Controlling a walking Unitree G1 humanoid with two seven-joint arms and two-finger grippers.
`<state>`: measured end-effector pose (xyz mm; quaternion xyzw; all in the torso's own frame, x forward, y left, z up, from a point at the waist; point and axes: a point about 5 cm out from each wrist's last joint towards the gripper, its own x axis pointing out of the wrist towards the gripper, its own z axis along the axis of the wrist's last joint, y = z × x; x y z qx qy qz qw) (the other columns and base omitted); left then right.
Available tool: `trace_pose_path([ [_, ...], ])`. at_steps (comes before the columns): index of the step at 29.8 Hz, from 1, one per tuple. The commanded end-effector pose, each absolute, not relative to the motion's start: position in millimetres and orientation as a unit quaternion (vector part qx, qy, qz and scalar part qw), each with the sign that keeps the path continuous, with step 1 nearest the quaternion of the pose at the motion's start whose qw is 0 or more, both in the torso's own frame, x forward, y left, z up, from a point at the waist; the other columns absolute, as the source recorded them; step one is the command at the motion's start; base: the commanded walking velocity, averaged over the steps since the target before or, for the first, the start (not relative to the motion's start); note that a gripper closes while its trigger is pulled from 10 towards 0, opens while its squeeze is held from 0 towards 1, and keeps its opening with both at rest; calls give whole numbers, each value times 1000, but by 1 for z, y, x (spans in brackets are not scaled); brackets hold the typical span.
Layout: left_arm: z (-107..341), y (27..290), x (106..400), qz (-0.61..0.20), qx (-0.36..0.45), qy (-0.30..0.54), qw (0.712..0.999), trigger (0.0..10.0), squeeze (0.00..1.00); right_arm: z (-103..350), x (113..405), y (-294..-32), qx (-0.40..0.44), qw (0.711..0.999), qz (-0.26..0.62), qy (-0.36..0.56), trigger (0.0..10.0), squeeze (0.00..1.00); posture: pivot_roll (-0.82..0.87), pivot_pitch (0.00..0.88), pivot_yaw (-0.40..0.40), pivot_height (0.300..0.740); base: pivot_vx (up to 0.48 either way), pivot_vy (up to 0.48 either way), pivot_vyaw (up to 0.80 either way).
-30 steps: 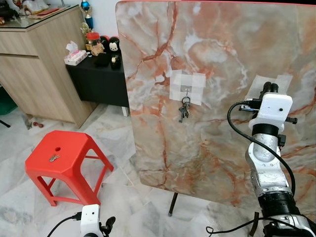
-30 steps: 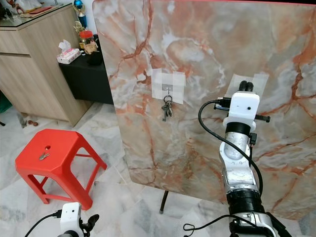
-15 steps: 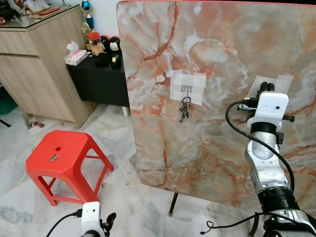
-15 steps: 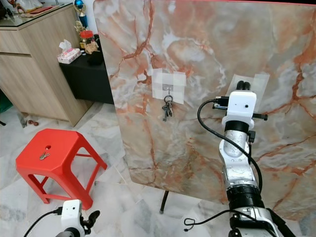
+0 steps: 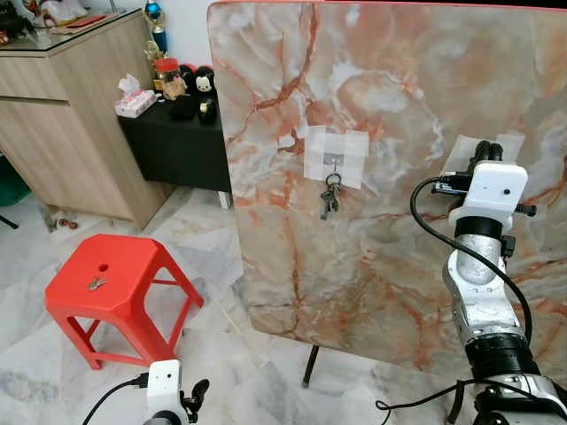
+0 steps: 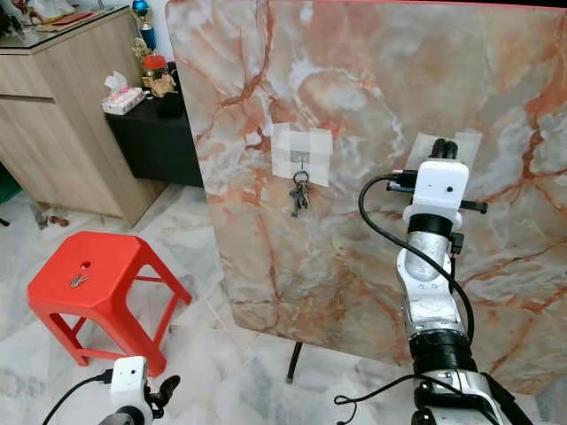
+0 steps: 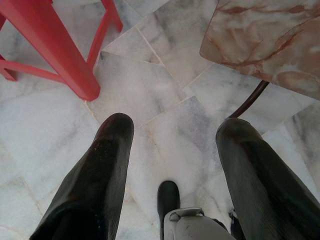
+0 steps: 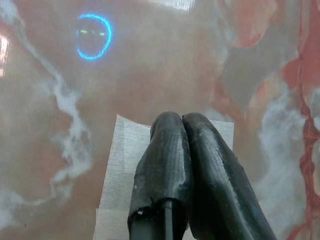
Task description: Hang keys on a hook
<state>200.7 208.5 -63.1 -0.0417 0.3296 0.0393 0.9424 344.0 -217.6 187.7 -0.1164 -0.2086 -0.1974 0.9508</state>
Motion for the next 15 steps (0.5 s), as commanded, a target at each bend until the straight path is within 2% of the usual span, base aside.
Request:
trace_pose_path([
  [1,-61,208,204,38,-42,321,945,10000,0,197,347,-219,-115,947,-198,-224,10000,0,2,0,11,740,0,0,0],
  [15,-62,211,201,40,-41,323,945,10000,0,190,354,-219,-122,954,-179,-208,10000,0,8,0,11,740,0,0,0],
])
